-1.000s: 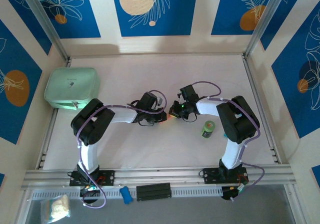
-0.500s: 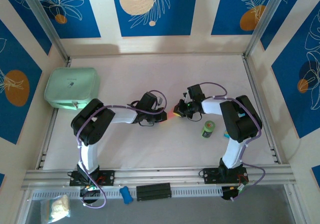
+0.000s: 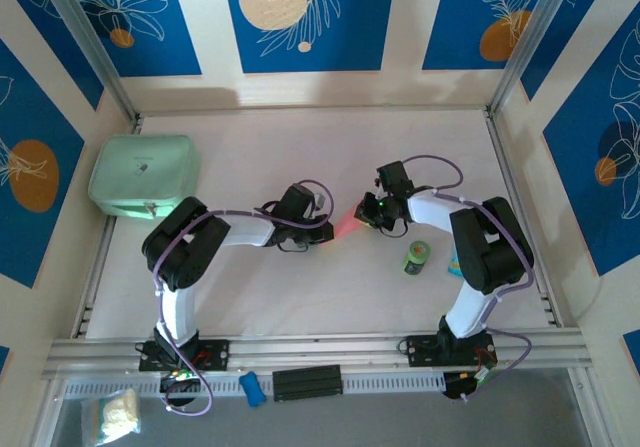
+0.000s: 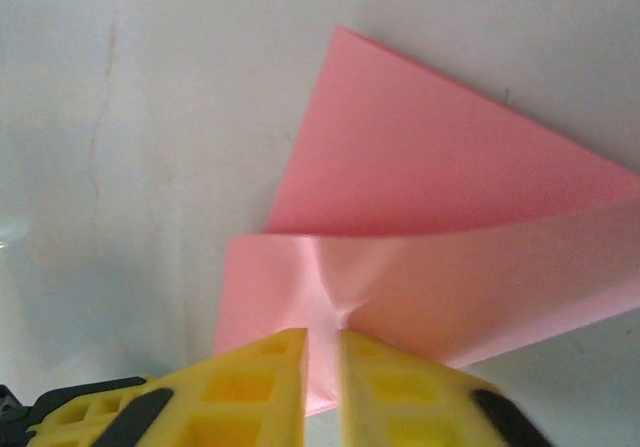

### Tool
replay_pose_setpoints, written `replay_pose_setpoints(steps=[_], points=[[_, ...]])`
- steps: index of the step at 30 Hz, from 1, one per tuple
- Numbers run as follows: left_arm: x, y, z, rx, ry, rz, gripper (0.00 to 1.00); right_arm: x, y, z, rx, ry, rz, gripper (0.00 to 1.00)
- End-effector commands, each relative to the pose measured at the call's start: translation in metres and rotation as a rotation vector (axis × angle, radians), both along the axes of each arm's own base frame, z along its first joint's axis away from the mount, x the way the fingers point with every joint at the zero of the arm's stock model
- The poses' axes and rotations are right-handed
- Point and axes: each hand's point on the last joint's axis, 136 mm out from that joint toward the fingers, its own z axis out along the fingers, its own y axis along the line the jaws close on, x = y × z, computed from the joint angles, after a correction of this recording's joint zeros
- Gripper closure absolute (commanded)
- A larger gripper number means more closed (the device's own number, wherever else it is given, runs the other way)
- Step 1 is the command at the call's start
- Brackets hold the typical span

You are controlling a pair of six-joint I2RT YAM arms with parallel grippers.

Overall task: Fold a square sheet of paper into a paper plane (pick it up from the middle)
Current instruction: Fold the wing for the fifth time at the center of the table.

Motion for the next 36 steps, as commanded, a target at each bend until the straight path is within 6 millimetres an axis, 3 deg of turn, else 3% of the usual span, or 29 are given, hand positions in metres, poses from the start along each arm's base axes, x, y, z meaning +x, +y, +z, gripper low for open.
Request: replay_pose_setpoints(steps=[1, 7, 13, 24, 29, 36], points=[[-0.029, 0.032, -0.05, 0.162, 0.147, 0.022, 1.0, 0.002, -0.013, 0.009, -0.115, -0.015, -0.031, 0.77], [-0.029, 0.03, -0.047, 0.152, 0.144, 0.02, 1.0, -0.007, -0.041, 0.009, -0.322, 0.026, -0.136, 0.51], [-0.028, 0.029, -0.048, 0.15, 0.144, 0.019, 1.0, -0.012, -0.043, 0.002, -0.38, 0.063, -0.139, 0.42], [-0.029, 0.028, -0.046, 0.143, 0.142, 0.016, 1.0, 0.003, -0.027, -0.012, -0.314, 0.102, -0.079, 0.43], [-0.028, 0.027, -0.042, 0.133, 0.136, 0.015, 1.0, -0.001, -0.033, -0.021, -0.352, 0.147, -0.088, 0.54], [-0.017, 0.007, -0.009, 0.036, 0.072, -0.023, 1.0, -0.009, -0.038, -0.035, -0.377, 0.207, -0.081, 0.64]])
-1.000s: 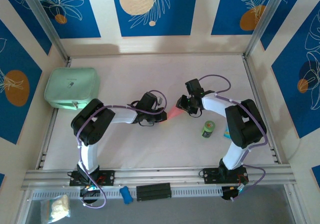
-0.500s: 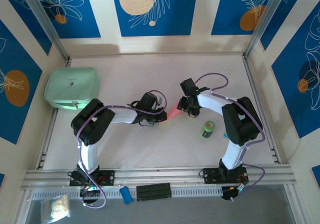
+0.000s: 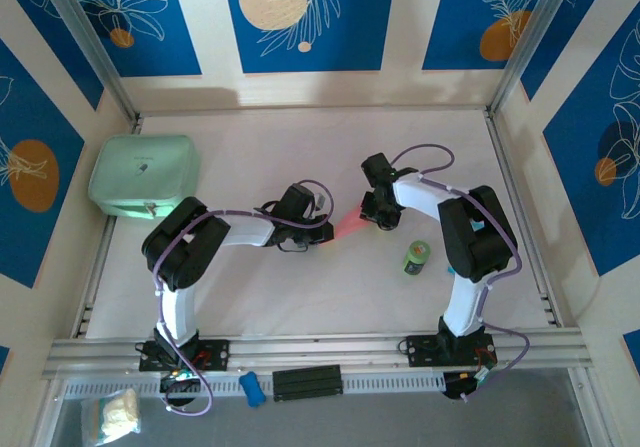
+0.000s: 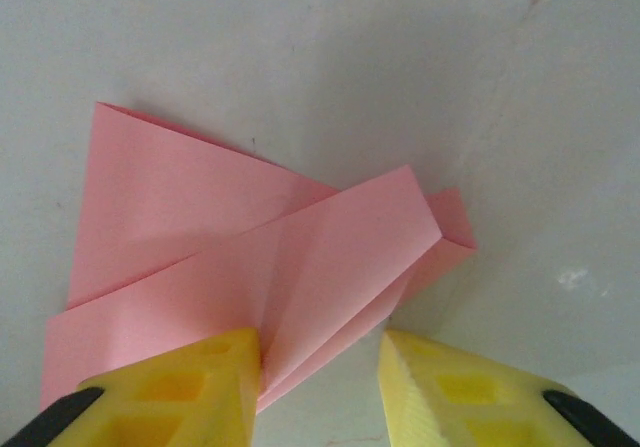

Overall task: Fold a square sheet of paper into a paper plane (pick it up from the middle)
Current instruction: Fold the wing for the fifth time at the center of the table.

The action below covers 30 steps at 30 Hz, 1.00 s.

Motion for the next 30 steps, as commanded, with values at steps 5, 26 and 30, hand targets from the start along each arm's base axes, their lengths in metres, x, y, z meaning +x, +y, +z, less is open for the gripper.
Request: replay_pose_setpoints(steps=[5, 26, 30], points=[[-0.006, -0.01, 0.018, -0.041, 0.011, -0.06, 0.96, -0.008, 0.0, -0.026, -0.018, 0.092, 0.012, 0.66], [0.016, -0.038, 0.009, -0.022, 0.007, -0.107, 0.94, -0.013, 0.001, -0.037, -0.031, 0.137, 0.019, 0.67], [0.014, -0.036, 0.002, 0.0, 0.016, -0.107, 0.94, -0.012, 0.001, -0.037, -0.03, 0.137, 0.017, 0.67]])
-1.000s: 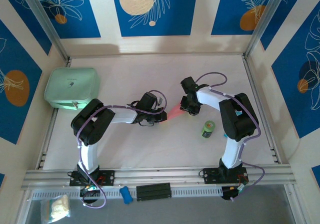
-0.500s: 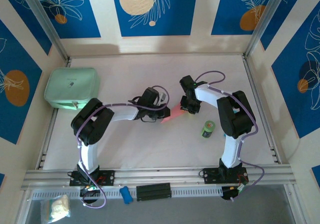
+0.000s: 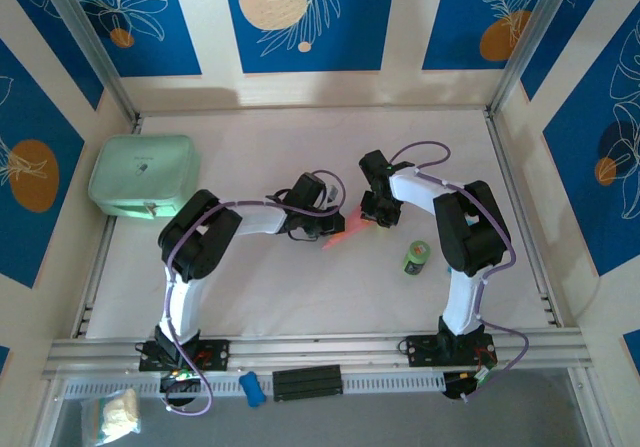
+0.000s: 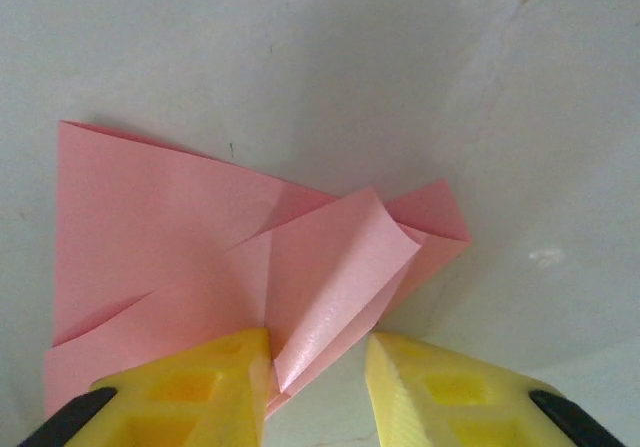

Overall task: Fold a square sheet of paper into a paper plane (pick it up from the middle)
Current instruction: Fold the wing for the fifth time at the center of the table.

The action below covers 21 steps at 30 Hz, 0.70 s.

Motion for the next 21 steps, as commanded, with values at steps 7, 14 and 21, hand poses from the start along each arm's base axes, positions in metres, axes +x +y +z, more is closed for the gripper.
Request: replay_pose_setpoints(steps=[7, 14, 21], points=[[-0.016, 0.009, -0.025, 0.092, 0.042, -0.044, 0.96, -0.007, 0.006, -0.025, 0.046, 0.055, 0.007, 0.68], [-0.039, 0.036, -0.062, 0.287, 0.074, -0.093, 0.96, 0.011, 0.022, 0.026, 0.219, -0.082, 0.03, 0.64], [-0.045, 0.041, -0.076, 0.333, 0.089, -0.1, 0.97, 0.003, 0.023, 0.068, 0.374, -0.209, 0.026, 0.61]])
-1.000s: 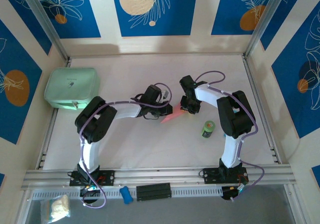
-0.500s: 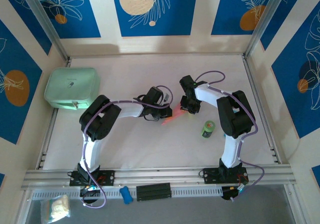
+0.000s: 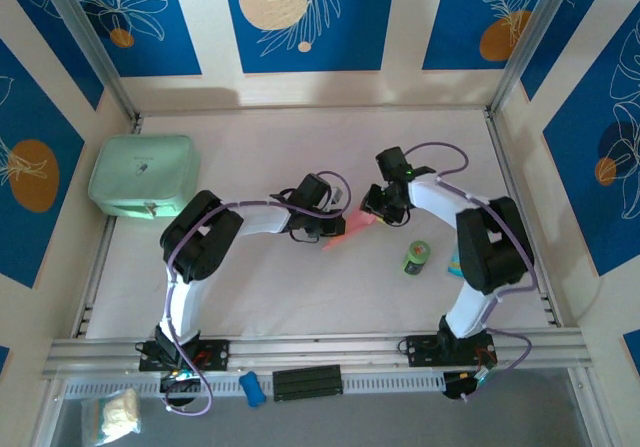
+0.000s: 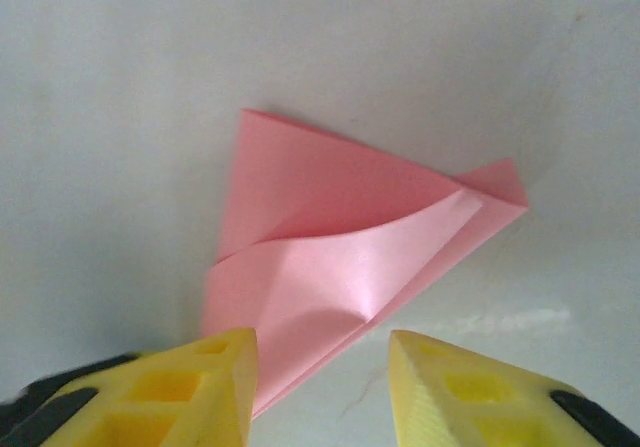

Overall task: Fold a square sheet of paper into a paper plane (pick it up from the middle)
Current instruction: Fold the wing for the fifth time at the center of the table.

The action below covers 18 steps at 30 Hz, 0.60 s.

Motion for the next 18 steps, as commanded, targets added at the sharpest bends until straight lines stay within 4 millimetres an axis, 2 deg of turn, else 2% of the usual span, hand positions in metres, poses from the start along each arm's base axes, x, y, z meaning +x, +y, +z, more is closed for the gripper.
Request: replay_pose_setpoints(steps=[1, 4, 9, 14, 18], points=[[-0.041, 0.039, -0.068, 0.244, 0.152, -0.014, 0.97, -0.003, 0.015, 0.022, 0.135, -0.07, 0.027, 0.62], [-0.041, 0.038, -0.069, 0.246, 0.15, -0.014, 0.97, -0.008, 0.026, 0.013, 0.193, -0.055, 0.044, 0.72], [-0.044, 0.041, -0.073, 0.263, 0.158, -0.013, 0.98, -0.001, 0.043, -0.008, 0.239, -0.032, 0.075, 0.9], [-0.048, 0.048, -0.08, 0.293, 0.166, -0.014, 0.98, 0.012, 0.051, -0.021, 0.242, -0.057, 0.085, 0.92], [-0.055, 0.055, -0.088, 0.318, 0.182, -0.011, 0.99, 0.014, 0.04, -0.04, 0.188, -0.04, 0.046, 0.93]])
